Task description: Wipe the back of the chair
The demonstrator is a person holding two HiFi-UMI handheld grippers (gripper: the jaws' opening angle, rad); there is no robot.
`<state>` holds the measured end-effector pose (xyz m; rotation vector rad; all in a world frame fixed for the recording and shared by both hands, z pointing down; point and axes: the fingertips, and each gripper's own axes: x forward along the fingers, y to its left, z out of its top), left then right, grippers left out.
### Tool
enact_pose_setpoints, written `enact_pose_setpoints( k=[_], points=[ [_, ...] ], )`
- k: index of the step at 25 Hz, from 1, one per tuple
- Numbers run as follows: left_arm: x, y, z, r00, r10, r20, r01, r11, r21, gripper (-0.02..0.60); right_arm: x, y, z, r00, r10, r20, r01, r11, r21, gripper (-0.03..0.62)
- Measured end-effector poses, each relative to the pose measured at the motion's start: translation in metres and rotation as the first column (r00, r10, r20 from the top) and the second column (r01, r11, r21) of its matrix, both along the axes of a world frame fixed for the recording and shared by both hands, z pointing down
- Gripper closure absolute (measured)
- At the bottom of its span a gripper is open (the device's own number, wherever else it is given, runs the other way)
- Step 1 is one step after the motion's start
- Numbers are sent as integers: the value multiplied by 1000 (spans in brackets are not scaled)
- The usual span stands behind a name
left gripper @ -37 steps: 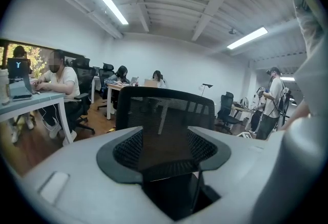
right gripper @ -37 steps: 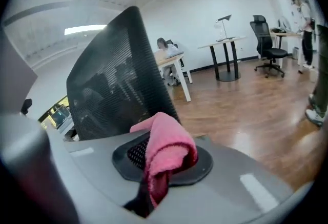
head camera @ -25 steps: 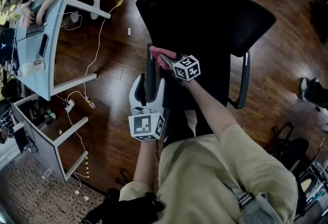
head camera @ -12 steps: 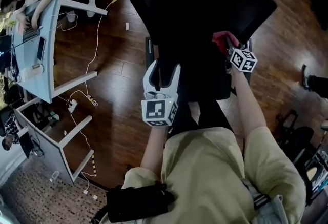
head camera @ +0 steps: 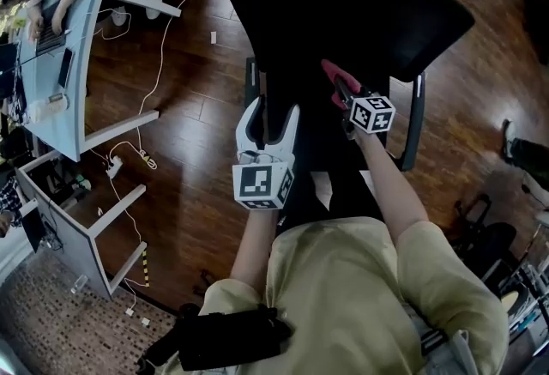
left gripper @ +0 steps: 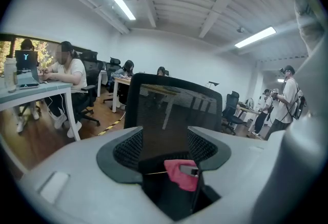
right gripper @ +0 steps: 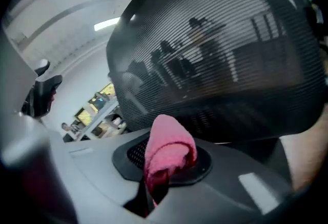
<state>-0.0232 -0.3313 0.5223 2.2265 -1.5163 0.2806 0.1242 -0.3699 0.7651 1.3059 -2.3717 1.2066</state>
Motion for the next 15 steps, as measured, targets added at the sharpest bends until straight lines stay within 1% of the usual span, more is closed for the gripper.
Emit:
enact_pose_setpoints(
  k=[2, 3, 4, 6, 7, 8, 10, 12, 13, 14, 15],
  points=[
    [-11, 5, 6, 1000, -18, 17, 19, 1000, -14, 334, -84, 1, -2, 987, -118, 105, 119, 993, -2, 551],
    [-16, 8, 9, 999, -27, 26, 27, 999, -20, 334, -120, 2, -3, 975, -172, 139, 174, 985, 2, 551],
    [-21, 11, 10, 999, -35, 34, 36, 999, -24, 334, -149, 3, -3, 964, -219, 152, 221, 975, 7, 551],
    [-32, 17, 12, 998, -50, 46, 52, 998, -32, 334, -188, -1, 2, 954, -271, 127, 272, 962, 8, 551],
    [-38, 18, 13, 997, -56, 49, 58, 998, -36, 334, -196, -7, 7, 957, -269, 105, 270, 963, 3, 551],
    [-43, 18, 14, 997, -61, 50, 63, 997, -39, 334, -195, -15, 12, 964, -253, 85, 254, 967, -2, 551],
    [-49, 17, 18, 997, -66, 47, 68, 997, -39, 334, -172, -30, 18, 977, -209, 45, 209, 978, -2, 551],
    [-48, 18, 23, 997, -61, 43, 63, 997, -39, 335, -121, -32, 26, 988, -152, -4, 152, 988, -3, 551],
    [-44, 17, 24, 998, -55, 38, 56, 998, -38, 335, -83, -31, 30, 995, -97, -32, 97, 995, -11, 551],
    [-39, 15, 23, 999, -46, 30, 47, 998, -37, 336, -38, -28, 32, 998, -18, -60, 17, 1000, -22, 551],
    [-33, 12, 22, 999, -34, 19, 34, 999, -34, 334, 12, -25, 33, 993, 77, -92, -80, 996, -31, 551]
  ],
)
